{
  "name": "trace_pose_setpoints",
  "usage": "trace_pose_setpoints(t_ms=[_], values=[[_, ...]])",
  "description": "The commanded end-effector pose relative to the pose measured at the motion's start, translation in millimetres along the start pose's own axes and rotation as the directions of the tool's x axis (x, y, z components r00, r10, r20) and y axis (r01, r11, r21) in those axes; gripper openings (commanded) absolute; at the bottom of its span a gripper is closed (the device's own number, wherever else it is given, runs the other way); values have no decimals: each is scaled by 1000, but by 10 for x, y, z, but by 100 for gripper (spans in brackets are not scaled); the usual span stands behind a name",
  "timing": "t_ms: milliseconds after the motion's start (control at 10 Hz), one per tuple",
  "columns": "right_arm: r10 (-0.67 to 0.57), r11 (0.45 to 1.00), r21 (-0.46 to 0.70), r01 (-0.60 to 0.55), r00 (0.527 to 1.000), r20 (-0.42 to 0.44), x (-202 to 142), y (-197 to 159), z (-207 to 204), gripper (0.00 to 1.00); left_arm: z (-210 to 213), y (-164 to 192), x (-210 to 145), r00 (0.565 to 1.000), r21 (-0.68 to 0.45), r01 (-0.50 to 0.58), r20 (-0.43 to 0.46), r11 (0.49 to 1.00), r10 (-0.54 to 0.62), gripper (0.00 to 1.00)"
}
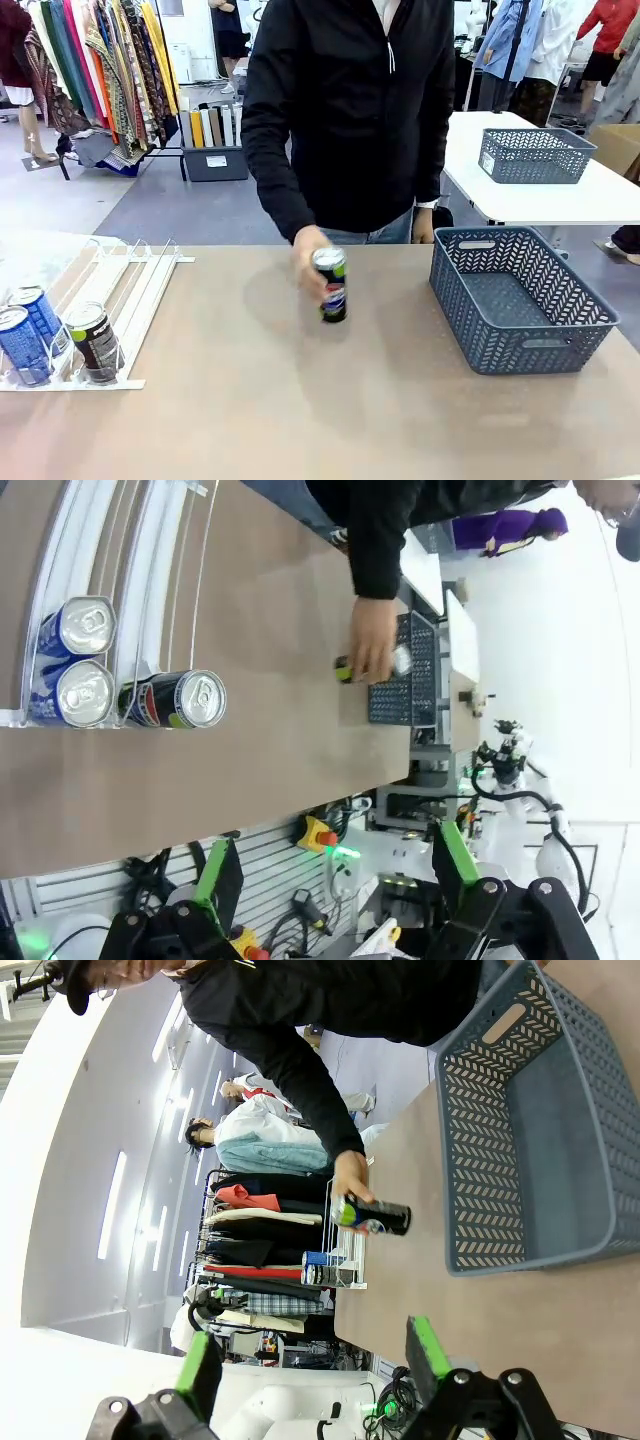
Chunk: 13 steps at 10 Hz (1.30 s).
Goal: Retrieve and store the cans from the dispenser.
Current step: Pick up one can from the Automatic Can Dispenser and place it in the middle of the table, then pick up the last remaining can from one row of the Automatic Can Dispenser and place it in the middle of the table.
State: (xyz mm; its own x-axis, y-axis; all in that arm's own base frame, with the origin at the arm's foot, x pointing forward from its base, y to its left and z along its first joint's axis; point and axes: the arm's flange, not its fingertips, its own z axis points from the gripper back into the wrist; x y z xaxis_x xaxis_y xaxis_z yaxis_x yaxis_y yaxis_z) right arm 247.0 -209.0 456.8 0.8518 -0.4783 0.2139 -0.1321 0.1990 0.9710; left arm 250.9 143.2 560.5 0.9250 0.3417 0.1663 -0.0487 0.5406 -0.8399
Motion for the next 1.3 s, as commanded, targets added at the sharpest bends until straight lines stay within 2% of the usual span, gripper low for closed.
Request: trace_pose_setpoints(t_ms=[0,1000,1100,1200], values=[[22,1000,12,-22,1000,-2,14,19,15,100,33,11,-7,1000,-15,26,7,1000,-26,100],[22,1000,12,-22,1000,-2,14,19,15,100,32,0,-12,1000,8,6,3,1000,-6,100],[22,1000,12,-22,1000,-2,14,19,15,100,-100,-352,58,986,184,94,-150,978,-67,100],[22,1000,12,-22,1000,-2,14,19,15,100,-298,-629,123,976,348,115,-213,931,-41,100]])
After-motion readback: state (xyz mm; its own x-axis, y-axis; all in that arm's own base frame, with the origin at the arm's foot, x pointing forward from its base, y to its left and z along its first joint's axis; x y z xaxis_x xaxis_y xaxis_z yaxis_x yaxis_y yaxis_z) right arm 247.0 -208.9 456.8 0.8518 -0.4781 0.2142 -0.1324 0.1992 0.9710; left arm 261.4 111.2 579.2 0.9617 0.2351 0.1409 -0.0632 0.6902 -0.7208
